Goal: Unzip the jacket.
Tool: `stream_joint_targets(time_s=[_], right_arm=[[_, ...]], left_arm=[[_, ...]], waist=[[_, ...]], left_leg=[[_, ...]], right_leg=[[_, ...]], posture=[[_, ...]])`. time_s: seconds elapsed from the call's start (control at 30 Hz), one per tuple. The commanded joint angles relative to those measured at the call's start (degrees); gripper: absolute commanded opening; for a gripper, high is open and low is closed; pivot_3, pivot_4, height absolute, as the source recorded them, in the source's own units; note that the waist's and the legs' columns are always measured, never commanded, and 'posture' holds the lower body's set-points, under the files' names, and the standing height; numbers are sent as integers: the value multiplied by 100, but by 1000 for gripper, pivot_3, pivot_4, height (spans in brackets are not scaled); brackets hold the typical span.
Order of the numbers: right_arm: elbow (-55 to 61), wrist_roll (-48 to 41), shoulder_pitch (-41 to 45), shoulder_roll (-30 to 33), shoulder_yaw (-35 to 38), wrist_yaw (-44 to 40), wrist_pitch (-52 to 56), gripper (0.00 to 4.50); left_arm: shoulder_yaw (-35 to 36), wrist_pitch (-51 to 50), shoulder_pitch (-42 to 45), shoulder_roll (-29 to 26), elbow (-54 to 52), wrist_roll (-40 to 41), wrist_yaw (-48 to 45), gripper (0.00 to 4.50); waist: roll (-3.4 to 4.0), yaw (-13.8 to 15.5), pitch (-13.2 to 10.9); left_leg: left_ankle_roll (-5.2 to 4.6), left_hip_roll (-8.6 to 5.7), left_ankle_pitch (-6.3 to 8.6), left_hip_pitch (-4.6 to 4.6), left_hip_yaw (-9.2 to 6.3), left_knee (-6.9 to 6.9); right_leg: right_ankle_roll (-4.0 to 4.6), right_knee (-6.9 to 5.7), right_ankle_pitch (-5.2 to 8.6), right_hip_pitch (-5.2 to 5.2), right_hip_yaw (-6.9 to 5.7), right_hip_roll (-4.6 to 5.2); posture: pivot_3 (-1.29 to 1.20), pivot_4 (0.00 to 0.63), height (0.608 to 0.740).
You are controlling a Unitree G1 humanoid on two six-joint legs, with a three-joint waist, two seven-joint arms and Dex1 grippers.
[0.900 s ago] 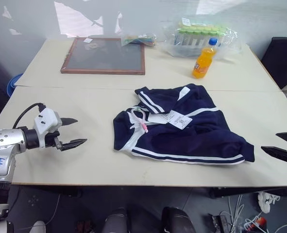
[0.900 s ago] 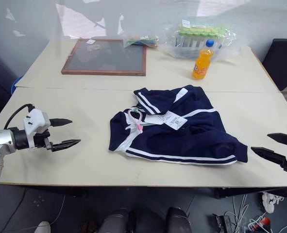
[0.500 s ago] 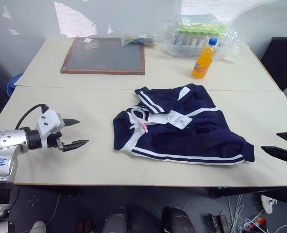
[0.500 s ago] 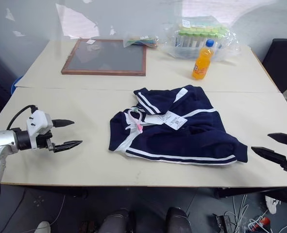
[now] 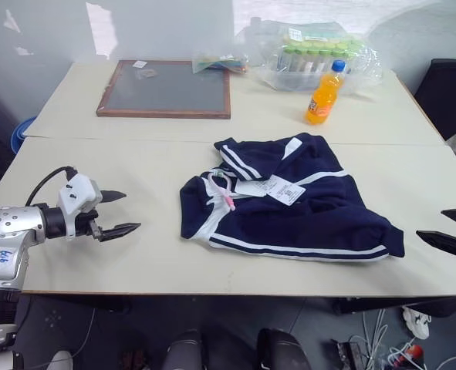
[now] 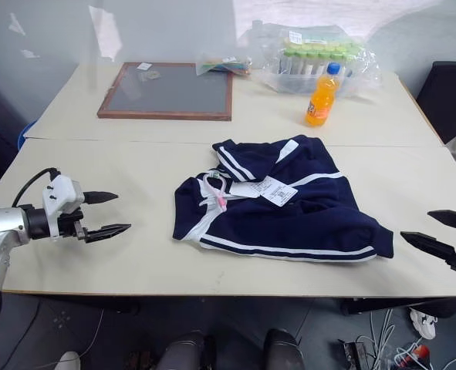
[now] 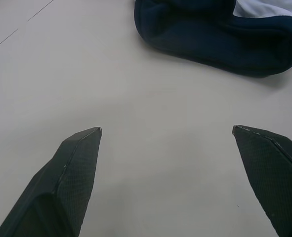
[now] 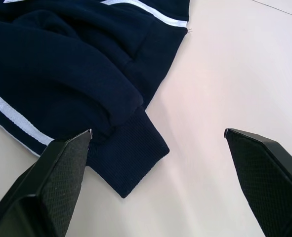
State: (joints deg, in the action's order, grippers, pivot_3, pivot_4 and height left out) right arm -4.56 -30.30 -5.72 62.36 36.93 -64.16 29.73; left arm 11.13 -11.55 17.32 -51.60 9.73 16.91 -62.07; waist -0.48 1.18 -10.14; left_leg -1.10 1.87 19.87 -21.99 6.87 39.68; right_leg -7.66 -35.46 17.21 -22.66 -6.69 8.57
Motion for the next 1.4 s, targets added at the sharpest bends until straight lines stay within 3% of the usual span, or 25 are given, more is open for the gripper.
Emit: stream_joint_targets(time_s=[0.03, 0.23, 0.33, 0.53, 0.7, 0.83, 0.97, 1.07, 1.27, 1.4], right_arm=[[214, -135, 137, -5, 270, 37, 35, 4500], [459, -341, 275, -19, 255, 74, 343, 4500], [1257, -749, 630, -71, -19, 240, 682, 4500], [2782, -847, 2098, -578, -1873, 862, 784, 4500], [2731, 157, 3582, -1805, -3880, 1398, 376, 4500], [2370, 537, 4054, -2664, -4581, 1761, 378, 4500], [2208, 490, 4143, -3474, -4979, 2230, 1042, 4500], [2136, 702, 4035, -3667, -5236, 2317, 1151, 3962], [1630, 943, 4254, -4223, -5284, 2828, 1442, 2076], [1558, 1095, 4273, -4305, -5262, 2973, 1542, 2076]], left_arm=[[30, -108, 164, 47, -139, 154, -11, 4462], [135, -883, 144, 113, -706, 741, -165, 4462], [168, -1380, 166, 112, -1140, 1163, -229, 4462], [-71, -1934, 307, 198, -1989, 1498, -82, 4462], [-320, -1884, 548, 290, -2023, 1330, 6, 4462], [-345, -1835, 542, 267, -2044, 1260, 44, 4462], [-222, -1826, 305, 204, -2246, 1249, 125, 4462], [-181, -1859, 212, 195, -2355, 1261, 186, 4500], [-245, -1823, 181, 209, -2426, 1180, 278, 4500], [-286, -1789, 209, 249, -2431, 1157, 310, 4500]], waist=[[0, 1, 0], [0, 1, 0], [0, -1, 0], [0, -119, 0], [0, -134, 0], [0, -109, -1], [-8, -143, 0], [-7, -144, -1], [-7, -150, -1], [-7, -153, -1]], left_leg=[[0, 0, 0, 0, 0, 0], [0, 0, 0, -1, -1, 2], [1, 1, -1, 0, -2, 3], [8, 9, -2, 1, -35, 4], [9, 3, -2, -7, -21, 9], [9, 1, -2, -28, -12, 13], [7, -1, -1, -33, -11, 18], [8, 2, -1, -32, -12, 17], [8, 2, -1, -35, -11, 24], [9, 2, -1, -35, -8, 23]], right_leg=[[0, 0, 0, 0, 0, 0], [0, -2, 0, 0, 0, 0], [0, -5, 0, 0, 1, 0], [0, -9, 0, -5, 5, -5], [0, -13, 0, -14, 5, -5], [2, -17, 1, -28, -6, -4], [2, -17, 1, -31, -11, -2], [2, -21, 1, -32, -13, -3], [2, -26, 1, -35, -10, -3], [3, -30, 2, -40, -8, -3]], posture=[[0, 150, 740], [0, 150, 740], [0, 150, 740], [0, 150, 740], [0, 150, 740], [0, 150, 740], [0, 150, 740], [0, 150, 740], [0, 150, 740], [0, 150, 740]])
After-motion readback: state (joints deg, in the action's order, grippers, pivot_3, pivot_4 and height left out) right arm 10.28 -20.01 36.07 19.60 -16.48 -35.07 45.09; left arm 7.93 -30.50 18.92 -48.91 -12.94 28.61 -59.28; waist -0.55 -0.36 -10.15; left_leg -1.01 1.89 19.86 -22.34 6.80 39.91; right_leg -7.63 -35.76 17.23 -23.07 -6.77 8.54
